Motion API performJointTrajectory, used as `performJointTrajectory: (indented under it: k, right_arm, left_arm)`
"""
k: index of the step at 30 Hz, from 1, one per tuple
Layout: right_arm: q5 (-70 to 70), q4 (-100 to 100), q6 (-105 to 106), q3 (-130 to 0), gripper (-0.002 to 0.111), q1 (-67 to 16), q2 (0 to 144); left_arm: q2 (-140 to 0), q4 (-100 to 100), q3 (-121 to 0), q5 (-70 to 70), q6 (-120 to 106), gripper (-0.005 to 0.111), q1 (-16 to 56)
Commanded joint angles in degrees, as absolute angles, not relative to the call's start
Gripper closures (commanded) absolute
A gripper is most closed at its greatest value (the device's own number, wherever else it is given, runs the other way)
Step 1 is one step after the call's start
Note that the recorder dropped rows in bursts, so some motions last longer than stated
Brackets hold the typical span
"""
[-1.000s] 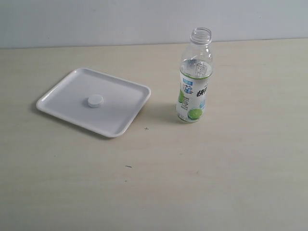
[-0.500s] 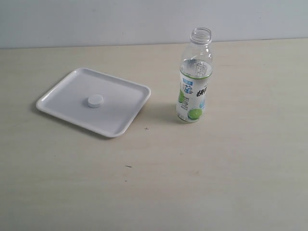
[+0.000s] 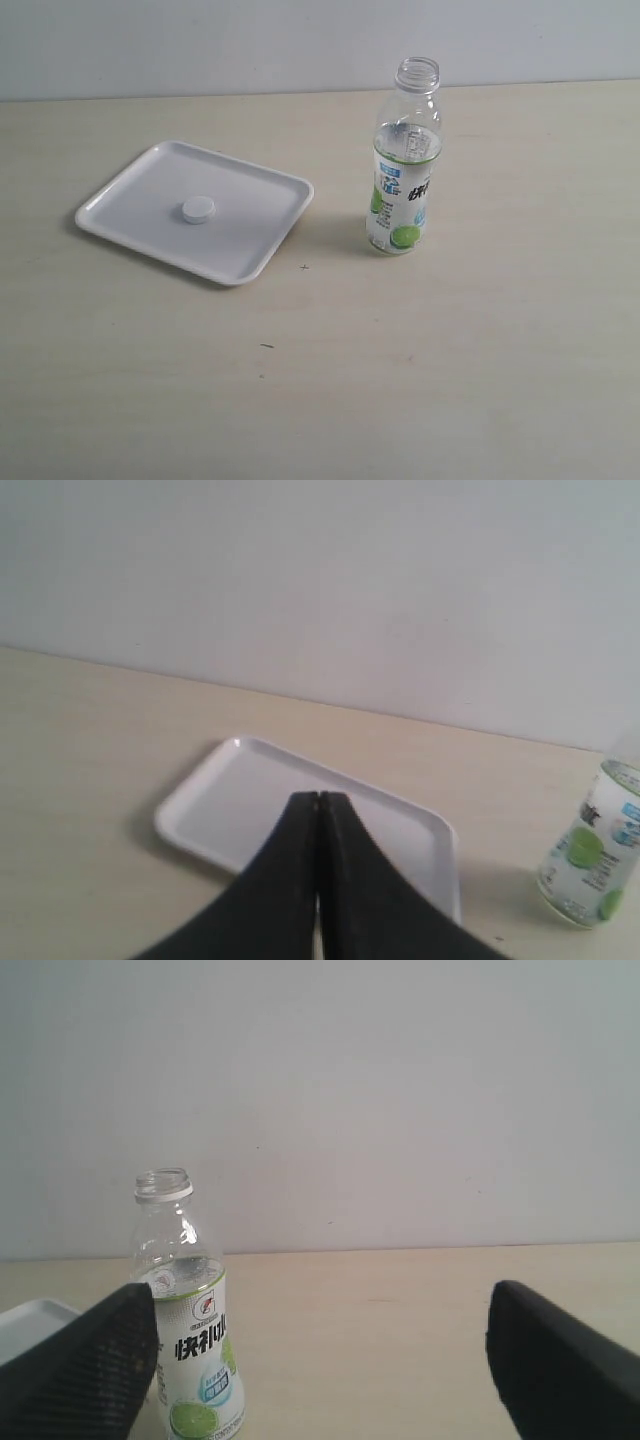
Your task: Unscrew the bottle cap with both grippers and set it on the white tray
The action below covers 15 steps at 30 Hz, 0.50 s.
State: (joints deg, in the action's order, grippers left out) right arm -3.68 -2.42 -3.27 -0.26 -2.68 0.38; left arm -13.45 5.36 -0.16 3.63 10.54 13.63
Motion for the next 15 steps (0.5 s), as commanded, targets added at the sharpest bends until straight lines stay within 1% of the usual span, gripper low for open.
performJointTrajectory:
  k: [1, 3, 6, 15]
  right_arm:
    - [-3.54, -2.65, -3.06, 0.00, 0.024, -2.67, 0.00]
    - [-3.54, -2.65, -3.06, 0.00, 0.024, -2.67, 0.00]
    - [-3.54, -2.65, -3.06, 0.00, 0.024, -2.67, 0.00]
    - [-3.43, -2.65, -3.06, 0.00, 0.024, -2.67, 0.00]
  left_arm:
    - [-3.32, 5.03, 0.00, -4.80, 6.30, 0.107, 6.51]
    - [0.00, 5.03, 0.00, -7.65, 4.80, 0.107, 3.79]
    - [0.00, 5.03, 0.00, -8.06, 4.47, 0.107, 1.54]
    - [0.00, 5.03, 0.00, -7.58, 4.47, 0.107, 1.13]
